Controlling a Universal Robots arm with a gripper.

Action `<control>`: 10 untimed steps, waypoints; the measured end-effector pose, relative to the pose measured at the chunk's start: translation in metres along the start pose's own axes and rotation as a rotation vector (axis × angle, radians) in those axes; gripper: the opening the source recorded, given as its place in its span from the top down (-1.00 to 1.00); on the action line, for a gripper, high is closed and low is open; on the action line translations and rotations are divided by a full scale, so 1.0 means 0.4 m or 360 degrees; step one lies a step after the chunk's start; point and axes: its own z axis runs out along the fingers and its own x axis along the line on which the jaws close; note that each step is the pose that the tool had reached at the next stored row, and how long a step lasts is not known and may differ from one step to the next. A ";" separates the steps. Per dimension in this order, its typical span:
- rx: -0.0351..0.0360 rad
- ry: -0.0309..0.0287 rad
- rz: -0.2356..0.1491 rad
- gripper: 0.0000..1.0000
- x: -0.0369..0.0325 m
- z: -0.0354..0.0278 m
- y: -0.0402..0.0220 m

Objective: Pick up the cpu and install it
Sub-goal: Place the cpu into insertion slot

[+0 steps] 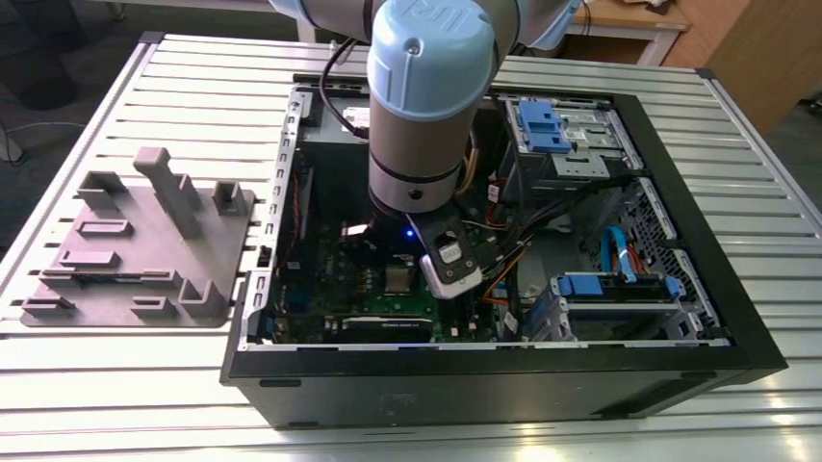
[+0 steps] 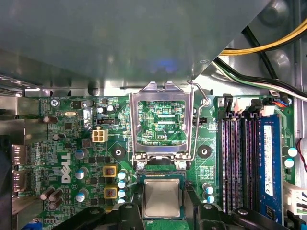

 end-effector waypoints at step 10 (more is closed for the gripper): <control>0.0000 0.00001 0.0000 0.69 0.000 0.000 0.000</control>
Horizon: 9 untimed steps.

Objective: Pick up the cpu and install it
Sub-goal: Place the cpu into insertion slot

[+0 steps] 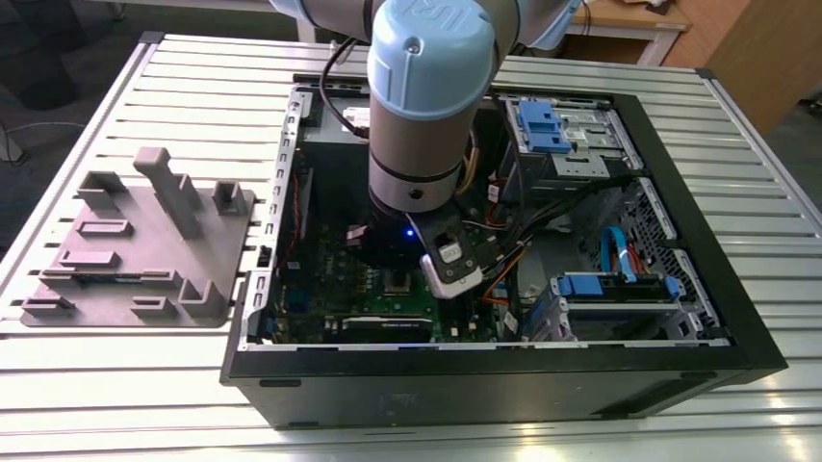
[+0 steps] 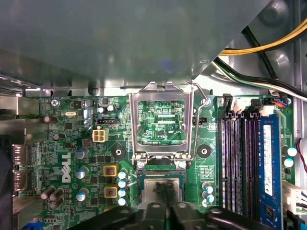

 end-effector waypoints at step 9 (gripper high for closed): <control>-0.0001 -0.00003 0.0000 0.80 0.000 -0.006 0.000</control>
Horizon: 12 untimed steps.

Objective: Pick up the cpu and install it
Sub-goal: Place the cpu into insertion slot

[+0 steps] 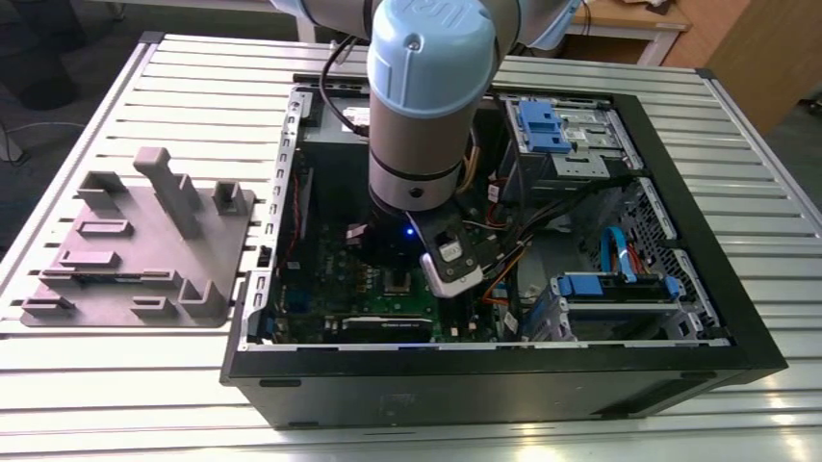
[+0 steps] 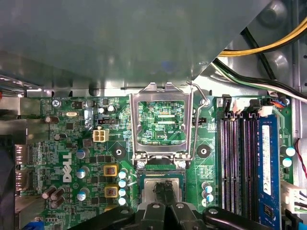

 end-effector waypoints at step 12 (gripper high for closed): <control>0.0003 0.00002 0.0000 0.80 0.000 0.010 -0.001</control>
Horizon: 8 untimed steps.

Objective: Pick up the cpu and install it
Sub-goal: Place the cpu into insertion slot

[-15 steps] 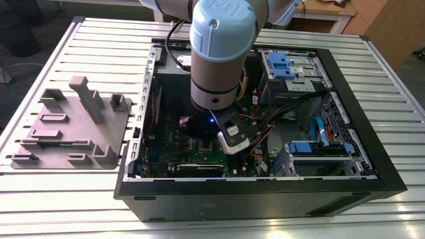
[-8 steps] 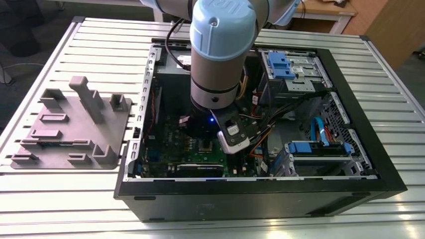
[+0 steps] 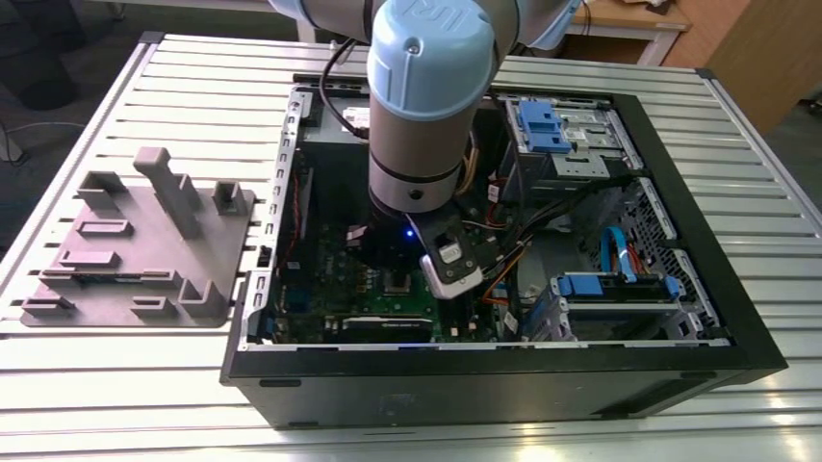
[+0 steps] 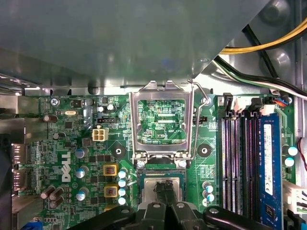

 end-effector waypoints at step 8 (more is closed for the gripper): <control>-0.0002 -0.00008 0.0000 0.80 0.000 -0.001 0.000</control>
